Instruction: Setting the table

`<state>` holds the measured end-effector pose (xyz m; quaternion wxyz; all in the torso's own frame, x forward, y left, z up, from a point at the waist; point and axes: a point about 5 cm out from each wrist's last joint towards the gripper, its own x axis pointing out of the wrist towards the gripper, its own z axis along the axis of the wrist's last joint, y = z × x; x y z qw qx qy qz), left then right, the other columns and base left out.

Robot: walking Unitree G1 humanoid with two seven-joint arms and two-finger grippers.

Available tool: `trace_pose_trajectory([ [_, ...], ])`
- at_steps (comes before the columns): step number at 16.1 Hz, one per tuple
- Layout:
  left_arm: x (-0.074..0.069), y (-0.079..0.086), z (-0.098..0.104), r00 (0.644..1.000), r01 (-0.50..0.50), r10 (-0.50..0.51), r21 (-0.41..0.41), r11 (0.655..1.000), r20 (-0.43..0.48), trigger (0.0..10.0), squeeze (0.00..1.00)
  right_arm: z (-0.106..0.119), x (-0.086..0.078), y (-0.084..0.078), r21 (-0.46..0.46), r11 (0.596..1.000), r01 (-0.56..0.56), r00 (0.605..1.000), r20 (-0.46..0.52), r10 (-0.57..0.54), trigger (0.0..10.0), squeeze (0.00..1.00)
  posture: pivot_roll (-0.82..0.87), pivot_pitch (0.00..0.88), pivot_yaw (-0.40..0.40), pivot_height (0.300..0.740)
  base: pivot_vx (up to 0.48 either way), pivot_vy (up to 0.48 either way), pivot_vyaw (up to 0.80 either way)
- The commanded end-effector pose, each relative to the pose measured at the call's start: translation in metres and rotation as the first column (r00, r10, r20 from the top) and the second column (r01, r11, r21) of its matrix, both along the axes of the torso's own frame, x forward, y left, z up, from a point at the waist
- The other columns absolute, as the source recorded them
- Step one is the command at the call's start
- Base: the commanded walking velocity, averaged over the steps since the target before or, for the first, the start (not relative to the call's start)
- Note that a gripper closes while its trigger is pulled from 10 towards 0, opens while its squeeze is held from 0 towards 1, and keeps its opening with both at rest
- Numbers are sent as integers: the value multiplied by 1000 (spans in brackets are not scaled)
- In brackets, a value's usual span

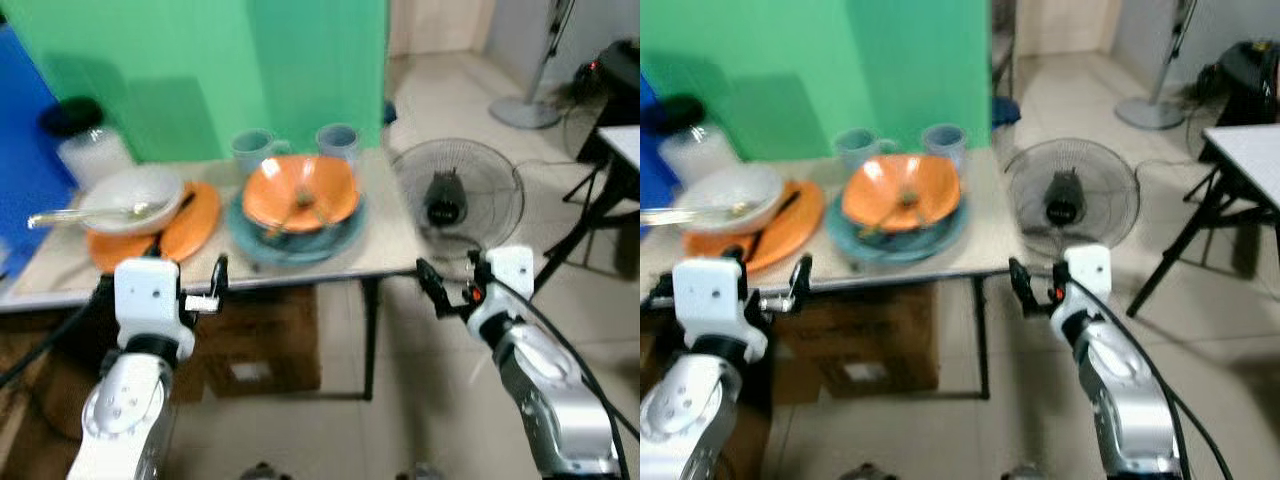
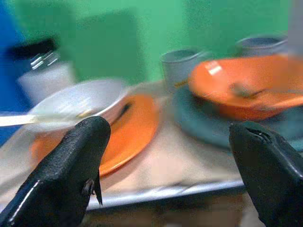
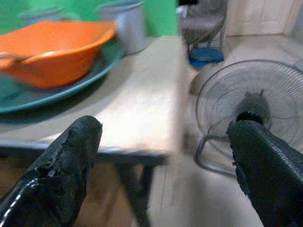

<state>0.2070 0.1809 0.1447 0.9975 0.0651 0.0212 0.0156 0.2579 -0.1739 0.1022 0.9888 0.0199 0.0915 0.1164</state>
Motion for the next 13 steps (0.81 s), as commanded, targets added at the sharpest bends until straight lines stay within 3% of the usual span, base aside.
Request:
trace_pose_trajectory([
  [1, 0, 7, 1, 999, -45, 45, 8, 999, 4, 10000, 0, 4, 2, 7, 4, 1000, -17, 1000, 13, 17, 10000, 0, -36, 59, 75, 740, 0, 0, 0],
  [8, -3, 11, 3, 993, -118, 118, 12, 993, 29, 10000, 0, 7, 11, 14, 11, 998, -55, 998, 8, 54, 10000, 0, -21, 57, 37, 740, 0, 0, 0],
  [13, 2, 13, 27, 991, -103, 98, 42, 994, 93, 10000, 0, 22, 21, 17, 65, 997, -36, 998, 62, 32, 10000, 0, -3, 52, 34, 740, 323, 0, 0],
])
